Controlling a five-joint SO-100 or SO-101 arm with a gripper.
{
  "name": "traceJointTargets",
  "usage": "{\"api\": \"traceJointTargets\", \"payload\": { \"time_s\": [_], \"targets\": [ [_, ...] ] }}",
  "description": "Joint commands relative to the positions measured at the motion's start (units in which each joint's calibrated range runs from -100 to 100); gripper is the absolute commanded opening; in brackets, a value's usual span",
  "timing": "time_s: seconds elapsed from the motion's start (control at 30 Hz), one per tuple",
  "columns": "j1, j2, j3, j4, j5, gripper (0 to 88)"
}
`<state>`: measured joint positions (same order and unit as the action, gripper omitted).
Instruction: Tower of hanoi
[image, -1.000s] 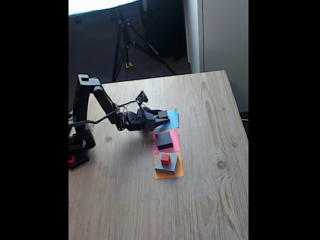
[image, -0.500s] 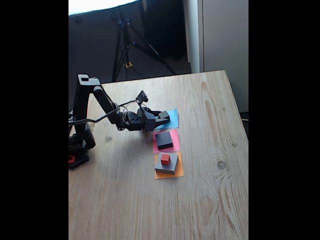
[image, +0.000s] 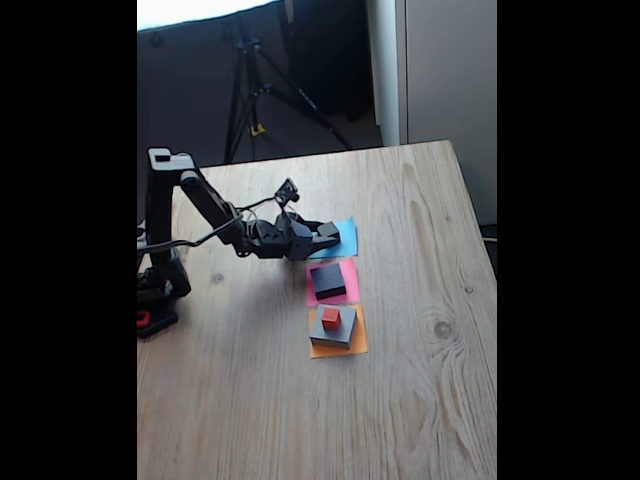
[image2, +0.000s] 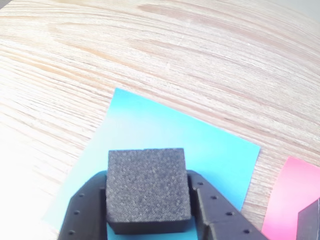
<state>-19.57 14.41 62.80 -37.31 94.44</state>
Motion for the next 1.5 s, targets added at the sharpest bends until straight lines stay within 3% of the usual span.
{"api": "traceJointTargets", "payload": {
  "time_s": [0.0, 0.4, 0.63, 1.1, 1.47],
  "targets": [
    [0.0, -8.0, -0.2, 7.3, -2.6, 7.2],
    [-1.5, -19.7, -4.2, 24.3, -8.7, 6.3],
    [-1.2, -28.0, -13.3, 43.6, -12.8, 6.3],
    [-0.4, -41.8, -36.1, 87.5, -11.3, 6.5],
    [1.9, -45.4, -65.6, 118.0, -9.8, 6.5]
  ]
}}
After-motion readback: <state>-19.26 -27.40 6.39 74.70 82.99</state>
